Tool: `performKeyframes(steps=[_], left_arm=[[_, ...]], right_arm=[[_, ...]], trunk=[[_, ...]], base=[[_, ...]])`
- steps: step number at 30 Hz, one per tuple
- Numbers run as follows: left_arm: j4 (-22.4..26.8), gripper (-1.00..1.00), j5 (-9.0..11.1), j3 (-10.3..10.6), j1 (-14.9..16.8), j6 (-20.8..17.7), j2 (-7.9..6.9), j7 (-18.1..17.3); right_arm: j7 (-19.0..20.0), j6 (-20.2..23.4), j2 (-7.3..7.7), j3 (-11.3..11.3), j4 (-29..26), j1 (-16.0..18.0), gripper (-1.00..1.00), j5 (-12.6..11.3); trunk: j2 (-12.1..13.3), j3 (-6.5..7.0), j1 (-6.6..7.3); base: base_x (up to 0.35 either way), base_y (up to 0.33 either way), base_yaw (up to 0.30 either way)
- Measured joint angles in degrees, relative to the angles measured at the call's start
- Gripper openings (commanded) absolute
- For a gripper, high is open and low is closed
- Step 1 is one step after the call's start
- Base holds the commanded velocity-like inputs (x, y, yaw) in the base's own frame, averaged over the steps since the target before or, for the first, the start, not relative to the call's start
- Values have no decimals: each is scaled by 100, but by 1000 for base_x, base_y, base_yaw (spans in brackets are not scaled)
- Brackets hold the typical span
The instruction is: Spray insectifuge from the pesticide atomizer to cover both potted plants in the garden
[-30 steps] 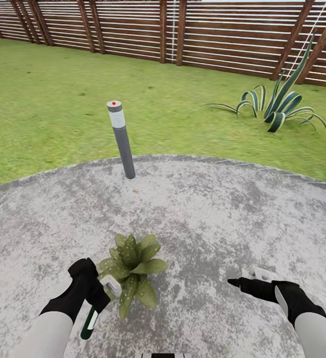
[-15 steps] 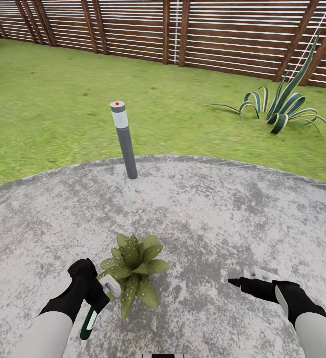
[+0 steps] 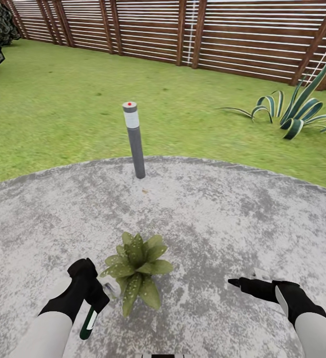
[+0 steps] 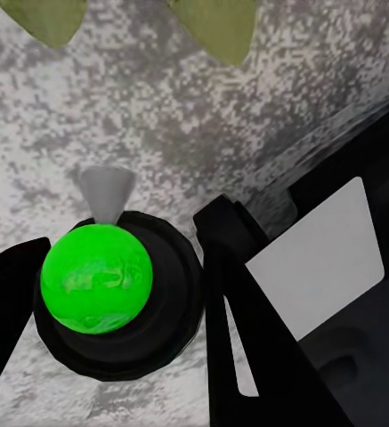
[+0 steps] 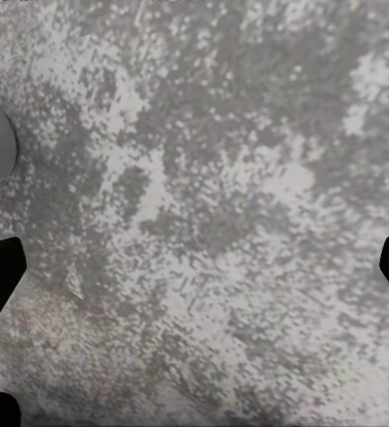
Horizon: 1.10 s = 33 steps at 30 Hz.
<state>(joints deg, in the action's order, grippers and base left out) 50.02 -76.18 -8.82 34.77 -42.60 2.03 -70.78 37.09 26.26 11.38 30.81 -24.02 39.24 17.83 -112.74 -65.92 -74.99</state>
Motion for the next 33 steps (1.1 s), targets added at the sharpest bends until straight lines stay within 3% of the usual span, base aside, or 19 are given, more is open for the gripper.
performKeyframes(steps=[6, 13, 19, 33], left_arm=[[1, -100, -1, -1, 0, -1, 0, -2], [1, -100, -1, -9, 0, -6, 0, -4], [1, -100, -1, -159, 0, -5, 0, -1], [1, -100, -1, -151, 0, 0, 0, -1]], right_arm=[[0, -2, 0, 0, 1, 0, 100, 2], [0, -3, 0, 0, 1, 0, 100, 2], [0, -1, 0, 0, 1, 0, 100, 2], [0, -2, -1, 0, 1, 0, 100, 2]], trunk=[[0, 1, 0], [0, 1, 2], [0, 1, 0], [0, 1, 0]], base=[[27, -17, 4], [251, 0, 0], [21, 0, 0], [62, -57, 0]])
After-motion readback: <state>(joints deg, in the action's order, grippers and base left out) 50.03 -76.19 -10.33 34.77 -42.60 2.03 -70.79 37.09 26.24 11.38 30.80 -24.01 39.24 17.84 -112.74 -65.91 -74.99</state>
